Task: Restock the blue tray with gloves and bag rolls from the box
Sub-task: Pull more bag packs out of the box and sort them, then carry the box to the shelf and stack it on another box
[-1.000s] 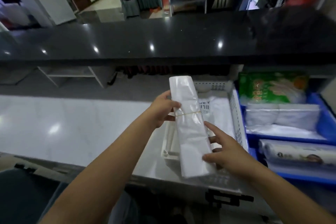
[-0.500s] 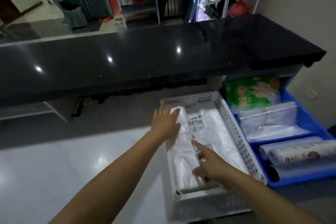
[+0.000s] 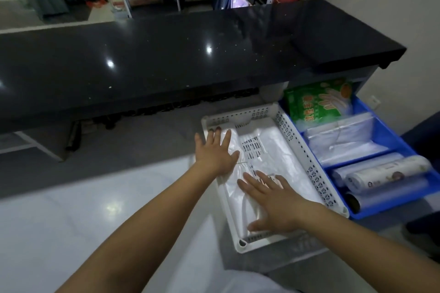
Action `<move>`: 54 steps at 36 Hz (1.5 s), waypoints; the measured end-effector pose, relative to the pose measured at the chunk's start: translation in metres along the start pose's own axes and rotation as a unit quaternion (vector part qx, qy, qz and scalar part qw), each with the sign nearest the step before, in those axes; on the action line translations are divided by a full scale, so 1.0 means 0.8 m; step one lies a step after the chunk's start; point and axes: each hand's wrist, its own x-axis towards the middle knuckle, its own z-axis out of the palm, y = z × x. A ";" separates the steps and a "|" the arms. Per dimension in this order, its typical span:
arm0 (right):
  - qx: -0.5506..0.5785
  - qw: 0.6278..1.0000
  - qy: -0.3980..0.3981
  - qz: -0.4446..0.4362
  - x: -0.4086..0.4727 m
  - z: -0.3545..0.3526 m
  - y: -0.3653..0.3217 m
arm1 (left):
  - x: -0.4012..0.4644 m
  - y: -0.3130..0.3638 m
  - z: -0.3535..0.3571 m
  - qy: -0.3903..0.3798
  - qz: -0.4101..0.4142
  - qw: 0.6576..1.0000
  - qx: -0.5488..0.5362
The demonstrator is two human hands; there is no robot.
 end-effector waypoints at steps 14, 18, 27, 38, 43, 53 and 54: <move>0.038 0.996 -0.048 -0.064 -0.037 -0.012 -0.012 | -0.014 0.000 -0.027 -0.051 -0.011 0.998 -0.044; 0.063 0.993 -0.026 -0.098 -0.051 -0.017 -0.011 | -0.048 -0.002 -0.036 -0.028 -0.031 0.996 -0.077; 0.092 0.977 0.080 -0.177 -0.107 -0.006 -0.011 | -0.254 0.042 0.010 0.181 -0.238 0.911 -0.285; 0.096 0.934 0.079 -0.335 -0.185 0.138 -0.088 | -0.565 0.222 0.198 0.162 -0.561 0.747 -0.317; 0.008 0.938 -0.039 -0.345 -0.221 0.204 -0.113 | -0.642 0.286 0.250 0.074 -0.623 0.709 -0.322; -0.064 0.932 -0.108 -0.340 -0.260 0.268 -0.193 | -0.744 0.283 0.308 0.037 -0.646 0.637 -0.419; -0.064 0.934 -0.103 -0.336 -0.262 0.272 -0.203 | -0.755 0.276 0.312 0.046 -0.646 0.633 -0.423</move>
